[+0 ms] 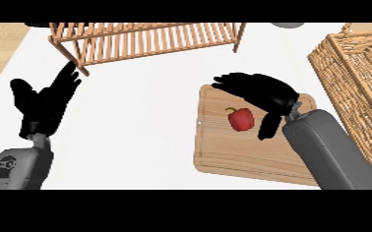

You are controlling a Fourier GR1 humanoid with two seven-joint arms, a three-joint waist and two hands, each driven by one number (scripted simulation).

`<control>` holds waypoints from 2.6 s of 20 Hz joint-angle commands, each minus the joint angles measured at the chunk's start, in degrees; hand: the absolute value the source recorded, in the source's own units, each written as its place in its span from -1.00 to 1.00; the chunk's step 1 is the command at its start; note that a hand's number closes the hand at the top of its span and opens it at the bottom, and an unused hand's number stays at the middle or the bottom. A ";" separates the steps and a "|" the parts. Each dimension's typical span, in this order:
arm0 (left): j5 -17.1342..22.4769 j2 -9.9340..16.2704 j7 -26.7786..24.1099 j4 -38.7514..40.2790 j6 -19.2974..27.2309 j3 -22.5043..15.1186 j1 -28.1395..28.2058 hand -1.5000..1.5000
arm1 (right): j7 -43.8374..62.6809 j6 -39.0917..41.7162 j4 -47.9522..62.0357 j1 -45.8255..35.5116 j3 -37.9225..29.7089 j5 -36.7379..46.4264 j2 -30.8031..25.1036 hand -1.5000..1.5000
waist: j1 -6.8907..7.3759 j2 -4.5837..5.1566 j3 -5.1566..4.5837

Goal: Pick the bell pepper from the cutting board and place it in the basket

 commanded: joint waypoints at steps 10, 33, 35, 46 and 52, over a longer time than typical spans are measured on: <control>-1.24 -1.02 -4.41 2.31 -3.36 3.74 2.54 0.00 | -6.84 2.44 -3.52 6.32 -0.97 3.93 0.95 -1.00 | -0.14 -0.03 -0.01; -2.52 -2.20 -0.28 -1.03 -6.31 5.42 1.14 0.00 | -12.80 -9.71 6.99 5.02 -0.55 21.30 4.90 1.00 | -0.02 -0.03 0.00; -4.06 -2.93 -2.16 5.20 -4.97 5.25 -3.01 0.00 | -13.21 -14.26 9.63 7.75 1.63 23.61 5.44 1.00 | -0.24 0.06 0.00; -3.27 -1.95 -0.39 -0.12 -4.15 6.45 -0.12 0.00 | 36.52 -19.29 12.88 -0.30 -32.53 15.46 18.87 1.00 | -1.43 0.97 0.14; -3.21 -3.48 0.37 -0.40 -6.02 3.41 -1.75 0.00 | 53.42 -40.19 11.06 -10.67 -39.11 9.83 19.06 1.00 | 4.37 1.22 0.31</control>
